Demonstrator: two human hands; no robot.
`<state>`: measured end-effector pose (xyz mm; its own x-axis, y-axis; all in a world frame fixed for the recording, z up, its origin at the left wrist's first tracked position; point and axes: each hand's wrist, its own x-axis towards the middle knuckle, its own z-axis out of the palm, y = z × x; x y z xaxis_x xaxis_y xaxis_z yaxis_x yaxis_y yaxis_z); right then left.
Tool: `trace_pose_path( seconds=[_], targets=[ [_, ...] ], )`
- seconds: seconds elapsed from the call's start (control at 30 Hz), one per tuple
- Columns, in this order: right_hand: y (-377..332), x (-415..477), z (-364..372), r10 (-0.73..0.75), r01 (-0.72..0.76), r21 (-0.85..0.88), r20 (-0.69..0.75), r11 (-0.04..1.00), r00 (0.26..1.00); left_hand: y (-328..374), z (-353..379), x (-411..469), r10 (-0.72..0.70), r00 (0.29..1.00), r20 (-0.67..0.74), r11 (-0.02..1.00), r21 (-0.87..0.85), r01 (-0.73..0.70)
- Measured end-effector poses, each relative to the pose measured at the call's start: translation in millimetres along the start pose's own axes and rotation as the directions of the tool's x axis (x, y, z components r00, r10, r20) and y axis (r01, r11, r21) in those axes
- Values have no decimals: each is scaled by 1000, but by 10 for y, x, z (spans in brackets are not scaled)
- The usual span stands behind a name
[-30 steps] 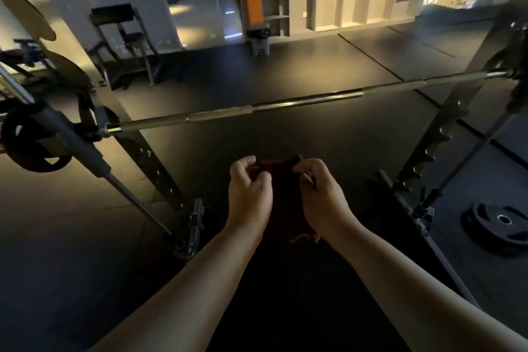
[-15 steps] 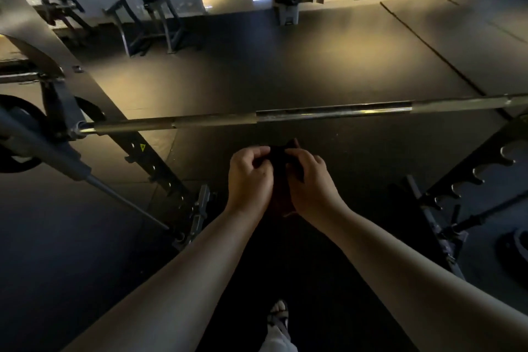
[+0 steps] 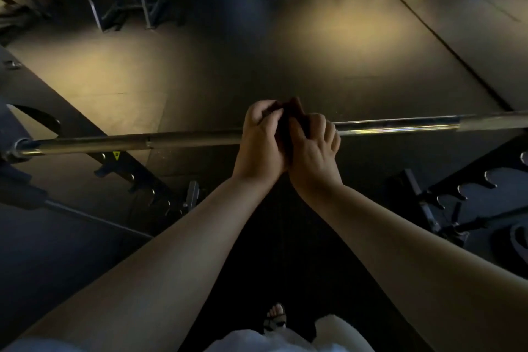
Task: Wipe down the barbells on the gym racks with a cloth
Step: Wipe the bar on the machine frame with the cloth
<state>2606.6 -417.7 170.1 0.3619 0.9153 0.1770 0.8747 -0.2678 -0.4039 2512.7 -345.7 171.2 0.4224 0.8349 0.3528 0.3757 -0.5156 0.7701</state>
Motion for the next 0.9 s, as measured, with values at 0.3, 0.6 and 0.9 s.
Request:
trace_pose_path(
  seconds=[0.3, 0.6, 0.9],
  targets=[
    [180, 64, 12, -109, 92, -245, -56, 965, 992, -328, -156, -69, 117, 993, -4, 862, 496, -99],
    [104, 266, -45, -225, 243, -271, 99, 931, 969, -419, -243, -124, 120, 990, 75, 861, 488, -142],
    [-159, 259, 53, -172, 190, -218, 100, 957, 980, -413, -303, -149, 95, 985, 140, 870, 470, -151]
  ],
)
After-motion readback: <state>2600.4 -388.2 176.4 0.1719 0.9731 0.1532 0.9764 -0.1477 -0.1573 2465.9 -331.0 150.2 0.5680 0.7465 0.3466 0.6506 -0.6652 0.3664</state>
